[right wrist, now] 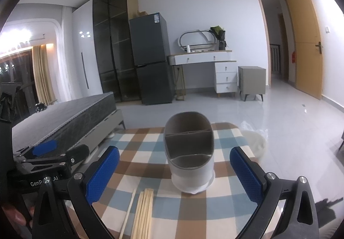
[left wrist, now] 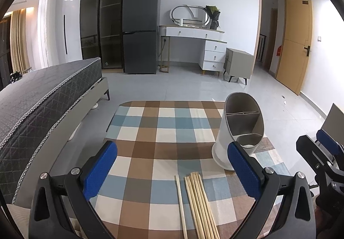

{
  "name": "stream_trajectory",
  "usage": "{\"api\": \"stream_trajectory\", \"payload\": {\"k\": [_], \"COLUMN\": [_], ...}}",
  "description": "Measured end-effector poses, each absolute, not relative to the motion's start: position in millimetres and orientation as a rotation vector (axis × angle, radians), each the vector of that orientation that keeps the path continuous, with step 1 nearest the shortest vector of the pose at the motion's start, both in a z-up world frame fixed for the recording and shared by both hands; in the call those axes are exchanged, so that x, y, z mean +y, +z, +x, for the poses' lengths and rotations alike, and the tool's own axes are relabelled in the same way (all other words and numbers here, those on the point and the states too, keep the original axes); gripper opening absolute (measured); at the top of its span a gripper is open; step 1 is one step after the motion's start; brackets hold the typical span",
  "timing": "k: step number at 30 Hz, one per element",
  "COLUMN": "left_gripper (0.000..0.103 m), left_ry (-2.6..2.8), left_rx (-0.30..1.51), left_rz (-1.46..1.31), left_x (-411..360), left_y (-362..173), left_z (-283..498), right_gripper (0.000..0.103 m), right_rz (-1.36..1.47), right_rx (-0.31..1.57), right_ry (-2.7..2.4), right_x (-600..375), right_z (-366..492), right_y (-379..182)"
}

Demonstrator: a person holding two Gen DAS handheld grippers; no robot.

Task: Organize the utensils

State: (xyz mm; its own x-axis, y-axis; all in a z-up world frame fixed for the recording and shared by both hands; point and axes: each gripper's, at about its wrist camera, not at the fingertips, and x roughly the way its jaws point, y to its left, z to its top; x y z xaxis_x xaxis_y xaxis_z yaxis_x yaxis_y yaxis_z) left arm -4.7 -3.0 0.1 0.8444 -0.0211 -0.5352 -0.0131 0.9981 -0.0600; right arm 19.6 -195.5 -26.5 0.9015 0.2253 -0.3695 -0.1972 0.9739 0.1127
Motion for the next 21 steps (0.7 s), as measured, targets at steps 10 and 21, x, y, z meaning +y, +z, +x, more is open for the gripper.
{"api": "stream_trajectory", "payload": {"k": [10,21], "left_gripper": [0.100,0.100], "left_ry": [-0.009,-0.015], "left_rx": [0.567,0.571], "left_rz": [-0.067,-0.071], "left_x": [-1.0,-0.2], "left_y": [2.0,1.6], "left_z": [-6.2,-6.0], "right_gripper": [0.103,0.103], "right_rz": [0.069,0.072], "right_rx": [0.394,0.395], "right_ry": [0.225,0.222], "right_x": [-194.9,-194.4], "right_z": [19.9,19.7], "right_y": [-26.3,-26.5]}}
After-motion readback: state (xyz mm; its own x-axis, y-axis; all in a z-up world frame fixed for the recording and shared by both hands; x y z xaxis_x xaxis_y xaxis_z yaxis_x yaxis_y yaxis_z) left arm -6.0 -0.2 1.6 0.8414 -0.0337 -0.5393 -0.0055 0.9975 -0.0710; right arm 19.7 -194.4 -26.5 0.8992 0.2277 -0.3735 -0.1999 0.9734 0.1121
